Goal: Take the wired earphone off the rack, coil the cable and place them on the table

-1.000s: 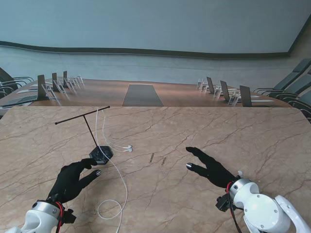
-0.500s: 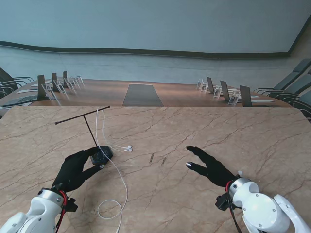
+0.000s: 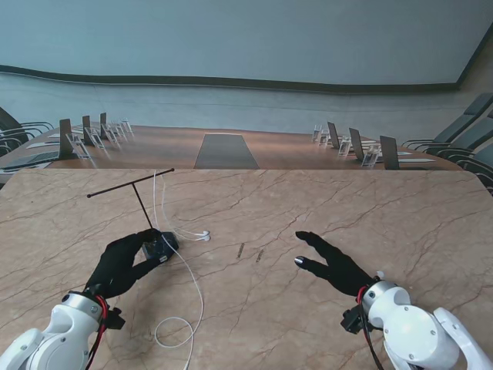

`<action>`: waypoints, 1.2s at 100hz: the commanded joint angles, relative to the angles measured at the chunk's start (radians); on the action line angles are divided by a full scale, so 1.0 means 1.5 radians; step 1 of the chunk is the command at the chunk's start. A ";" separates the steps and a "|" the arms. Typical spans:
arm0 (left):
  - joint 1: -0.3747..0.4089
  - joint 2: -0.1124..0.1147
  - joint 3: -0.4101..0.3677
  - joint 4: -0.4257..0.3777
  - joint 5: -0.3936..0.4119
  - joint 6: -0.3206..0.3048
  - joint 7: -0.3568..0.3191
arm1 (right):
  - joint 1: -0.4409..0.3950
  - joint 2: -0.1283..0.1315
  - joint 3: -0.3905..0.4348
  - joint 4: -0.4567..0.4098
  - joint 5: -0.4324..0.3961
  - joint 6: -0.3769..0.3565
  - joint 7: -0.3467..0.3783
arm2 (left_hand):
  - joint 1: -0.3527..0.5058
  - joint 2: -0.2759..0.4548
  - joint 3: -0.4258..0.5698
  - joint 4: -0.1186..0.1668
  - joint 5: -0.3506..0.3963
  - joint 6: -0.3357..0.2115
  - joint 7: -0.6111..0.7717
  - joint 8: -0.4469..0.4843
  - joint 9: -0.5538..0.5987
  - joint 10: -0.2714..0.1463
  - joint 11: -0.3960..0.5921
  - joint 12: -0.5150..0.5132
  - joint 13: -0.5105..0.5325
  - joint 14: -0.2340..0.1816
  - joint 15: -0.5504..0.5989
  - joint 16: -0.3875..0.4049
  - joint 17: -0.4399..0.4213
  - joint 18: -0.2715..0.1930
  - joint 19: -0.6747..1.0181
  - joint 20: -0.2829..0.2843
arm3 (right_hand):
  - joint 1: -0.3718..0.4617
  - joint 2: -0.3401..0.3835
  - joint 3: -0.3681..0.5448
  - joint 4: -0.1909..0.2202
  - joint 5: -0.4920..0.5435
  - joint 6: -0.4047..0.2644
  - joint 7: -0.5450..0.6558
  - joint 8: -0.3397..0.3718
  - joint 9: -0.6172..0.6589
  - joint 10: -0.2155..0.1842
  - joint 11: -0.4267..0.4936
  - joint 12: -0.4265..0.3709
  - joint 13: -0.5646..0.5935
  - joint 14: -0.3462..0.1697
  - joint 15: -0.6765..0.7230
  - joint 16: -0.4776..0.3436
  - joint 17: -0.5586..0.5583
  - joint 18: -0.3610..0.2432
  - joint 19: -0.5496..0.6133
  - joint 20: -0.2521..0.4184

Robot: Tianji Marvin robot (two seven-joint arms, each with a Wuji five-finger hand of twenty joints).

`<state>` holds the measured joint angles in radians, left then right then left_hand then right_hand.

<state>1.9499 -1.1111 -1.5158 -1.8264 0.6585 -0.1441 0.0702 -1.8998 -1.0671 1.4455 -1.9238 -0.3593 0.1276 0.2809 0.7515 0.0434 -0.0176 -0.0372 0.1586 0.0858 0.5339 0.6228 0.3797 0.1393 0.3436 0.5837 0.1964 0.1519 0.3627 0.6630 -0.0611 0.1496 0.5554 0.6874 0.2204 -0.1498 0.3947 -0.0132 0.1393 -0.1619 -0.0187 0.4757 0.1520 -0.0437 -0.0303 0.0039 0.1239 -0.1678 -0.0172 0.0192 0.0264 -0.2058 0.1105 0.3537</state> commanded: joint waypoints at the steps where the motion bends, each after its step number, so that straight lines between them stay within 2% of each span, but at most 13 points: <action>1: 0.011 -0.001 -0.007 -0.006 0.001 0.000 0.001 | -0.001 -0.002 -0.002 -0.006 -0.002 0.000 0.000 | 0.012 -0.022 0.008 0.021 -0.014 -0.002 0.063 0.037 -0.001 -0.011 0.011 0.008 0.002 -0.011 0.010 0.010 -0.006 -0.015 0.008 0.017 | 0.001 0.032 -0.013 -0.014 0.000 -0.008 0.001 0.010 -0.016 -0.005 -0.015 -0.010 -0.027 -0.017 -0.013 -0.012 -0.007 -0.033 0.006 0.008; 9: 0.017 -0.001 -0.013 -0.007 0.003 0.006 0.001 | -0.003 -0.002 -0.002 -0.006 -0.004 0.000 -0.002 | 0.009 -0.022 0.007 0.021 -0.016 0.001 0.110 0.071 0.001 -0.008 0.013 0.010 0.002 -0.010 0.012 0.012 -0.006 -0.016 0.010 0.012 | 0.002 0.032 -0.013 -0.014 0.000 -0.008 0.001 0.010 -0.016 -0.005 -0.015 -0.010 -0.027 -0.017 -0.013 -0.012 -0.007 -0.032 0.006 0.008; 20: 0.017 -0.002 -0.016 0.000 0.002 0.009 0.006 | -0.004 -0.003 -0.002 -0.006 -0.002 0.002 -0.002 | 0.001 -0.027 0.004 0.020 -0.023 0.003 0.112 0.075 -0.001 -0.009 0.012 0.010 -0.001 -0.010 0.012 0.012 -0.006 -0.016 0.009 0.011 | 0.002 0.033 -0.013 -0.014 0.000 -0.009 0.001 0.011 -0.016 -0.005 -0.015 -0.010 -0.027 -0.017 -0.013 -0.012 -0.007 -0.033 0.006 0.008; 32: 0.010 -0.003 -0.015 0.010 0.005 0.009 0.016 | -0.007 -0.003 -0.001 -0.008 -0.002 0.004 -0.002 | -0.008 -0.036 0.006 0.019 -0.020 0.013 0.058 0.039 -0.004 -0.010 0.009 0.007 -0.003 -0.011 0.009 0.009 -0.006 -0.016 0.009 0.009 | 0.002 0.032 -0.013 -0.014 0.000 -0.008 0.001 0.013 -0.016 -0.005 -0.015 -0.010 -0.027 -0.017 -0.013 -0.012 -0.007 -0.033 0.006 0.008; 45: -0.006 -0.002 -0.009 0.020 0.002 0.007 0.012 | -0.010 -0.003 0.000 -0.010 -0.003 0.008 -0.003 | -0.015 -0.041 0.006 0.019 -0.017 0.018 -0.042 -0.037 -0.013 -0.012 0.000 -0.001 -0.008 -0.014 -0.001 -0.001 -0.007 -0.016 0.002 0.006 | 0.002 0.033 -0.013 -0.014 0.000 -0.008 0.001 0.014 -0.016 -0.005 -0.015 -0.010 -0.027 -0.017 -0.013 -0.012 -0.007 -0.033 0.006 0.008; 58: -0.027 0.000 0.004 0.029 -0.005 0.005 0.001 | -0.013 -0.003 0.001 -0.014 -0.003 0.011 -0.004 | -0.018 -0.046 0.007 0.019 -0.017 0.022 -0.085 -0.066 -0.018 -0.012 -0.011 -0.013 -0.011 -0.016 -0.015 -0.014 -0.007 -0.014 -0.002 0.005 | 0.002 0.032 -0.013 -0.014 0.000 -0.008 0.001 0.015 -0.016 -0.006 -0.015 -0.010 -0.027 -0.018 -0.013 -0.012 -0.007 -0.033 0.006 0.008; 80: -0.066 0.001 0.031 0.048 -0.022 0.010 -0.011 | -0.020 -0.004 0.008 -0.018 -0.003 0.014 -0.005 | -0.021 -0.044 0.006 0.018 -0.014 0.019 -0.094 -0.070 -0.015 -0.010 -0.014 -0.020 -0.006 -0.015 -0.020 -0.020 -0.007 -0.012 -0.004 0.006 | 0.002 0.032 -0.013 -0.014 -0.001 -0.006 0.002 0.018 -0.016 -0.004 -0.015 -0.010 -0.027 -0.016 -0.012 -0.012 -0.007 -0.032 0.007 0.009; 88: -0.077 0.002 0.039 0.052 -0.029 0.011 -0.016 | -0.021 -0.004 0.008 -0.018 -0.002 0.013 -0.006 | -0.021 -0.039 0.006 0.018 -0.012 0.012 -0.079 -0.061 -0.007 -0.008 -0.012 -0.021 -0.001 -0.012 -0.016 -0.019 -0.006 -0.010 0.002 0.010 | 0.002 0.033 -0.013 -0.014 -0.001 -0.006 0.002 0.020 -0.016 -0.004 -0.015 -0.010 -0.027 -0.017 -0.012 -0.012 -0.007 -0.033 0.007 0.009; 96: -0.083 0.003 0.044 0.051 -0.039 0.013 -0.027 | -0.021 -0.004 0.008 -0.018 -0.001 0.014 -0.004 | -0.021 -0.015 0.007 0.017 -0.009 0.005 -0.055 -0.049 0.007 -0.002 -0.004 -0.016 0.007 -0.005 -0.004 -0.011 -0.005 -0.011 0.021 0.019 | 0.003 0.032 -0.013 -0.014 -0.001 -0.006 0.003 0.021 -0.016 -0.005 -0.015 -0.010 -0.027 -0.016 -0.012 -0.012 -0.007 -0.033 0.007 0.009; 109: -0.091 0.001 0.051 0.048 -0.063 0.014 -0.031 | -0.020 -0.003 0.008 -0.018 0.000 0.015 -0.001 | 0.018 0.024 0.004 0.014 0.018 -0.010 0.003 -0.023 0.048 0.000 0.018 0.001 0.030 0.013 0.032 0.013 0.003 -0.004 0.086 0.034 | 0.003 0.033 -0.013 -0.014 -0.001 -0.004 0.003 0.024 -0.016 -0.005 -0.015 -0.010 -0.027 -0.016 -0.012 -0.011 -0.007 -0.033 0.007 0.009; 120: -0.098 0.000 0.056 0.048 -0.070 0.014 -0.028 | -0.019 -0.003 0.007 -0.017 0.001 0.016 0.001 | 0.056 0.040 0.000 0.008 0.028 -0.016 0.076 0.019 0.080 0.004 0.031 0.013 0.052 0.027 0.059 0.025 0.009 0.005 0.125 0.025 | 0.003 0.033 -0.014 -0.014 -0.001 -0.004 0.005 0.028 -0.016 -0.005 -0.015 -0.010 -0.027 -0.017 -0.012 -0.011 -0.007 -0.033 0.007 0.010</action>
<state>1.8046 -1.1054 -1.4361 -1.7465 0.5493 -0.1264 0.0254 -1.9258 -1.0687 1.4590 -1.9441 -0.3591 0.1486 0.2788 0.7860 0.0476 -0.0182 -0.0368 0.1861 0.0947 0.5743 0.6155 0.4754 0.1400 0.3650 0.5846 0.2535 0.1795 0.4264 0.6796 -0.0491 0.1515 0.7025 0.7187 0.2204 -0.1498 0.3947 -0.0132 0.1393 -0.1619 -0.0188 0.5035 0.1520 -0.0437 -0.0303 0.0039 0.1239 -0.1678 -0.0172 0.0192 0.0264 -0.2058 0.1105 0.3537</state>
